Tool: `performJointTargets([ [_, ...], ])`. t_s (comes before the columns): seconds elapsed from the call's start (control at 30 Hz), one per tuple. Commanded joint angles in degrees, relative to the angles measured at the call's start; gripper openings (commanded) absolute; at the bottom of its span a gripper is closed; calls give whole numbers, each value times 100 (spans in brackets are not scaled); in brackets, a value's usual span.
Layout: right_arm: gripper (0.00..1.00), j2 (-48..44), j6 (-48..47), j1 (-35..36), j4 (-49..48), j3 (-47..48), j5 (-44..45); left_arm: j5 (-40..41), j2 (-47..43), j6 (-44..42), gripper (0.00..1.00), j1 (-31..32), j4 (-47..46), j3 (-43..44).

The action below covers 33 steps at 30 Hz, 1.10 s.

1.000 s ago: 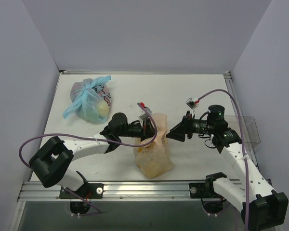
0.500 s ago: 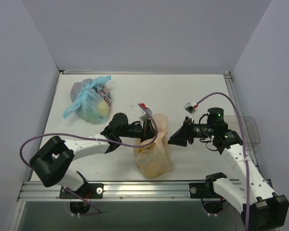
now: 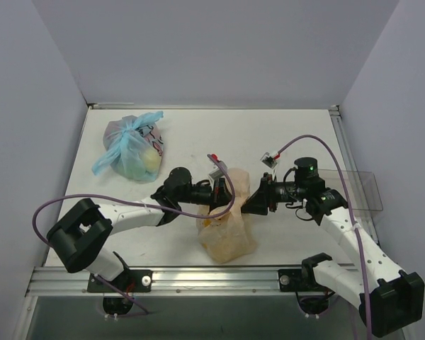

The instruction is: Place the fake fruits into the plastic bag and tie a complex knot

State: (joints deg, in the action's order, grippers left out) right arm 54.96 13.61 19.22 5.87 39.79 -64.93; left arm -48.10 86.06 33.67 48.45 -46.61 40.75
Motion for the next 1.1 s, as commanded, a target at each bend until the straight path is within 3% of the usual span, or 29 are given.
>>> performJointTargets([
  [0.0,38,-64,-7,3,-210,-33,-90,-24,-63,-10,0,-2,-261,214],
  [0.4,41,-179,-1009,-481,1144,240,-477,-51,-98,-45,0,-37,-270,179],
  [0.63,42,-20,-991,-420,1118,266,-600,-51,-37,-62,0,-11,-261,240],
  [0.93,41,199,-429,-270,354,284,-468,-68,33,-62,0,60,-287,311],
  [1.07,31,226,-315,-165,178,275,-451,-51,7,-62,0,68,-305,275],
])
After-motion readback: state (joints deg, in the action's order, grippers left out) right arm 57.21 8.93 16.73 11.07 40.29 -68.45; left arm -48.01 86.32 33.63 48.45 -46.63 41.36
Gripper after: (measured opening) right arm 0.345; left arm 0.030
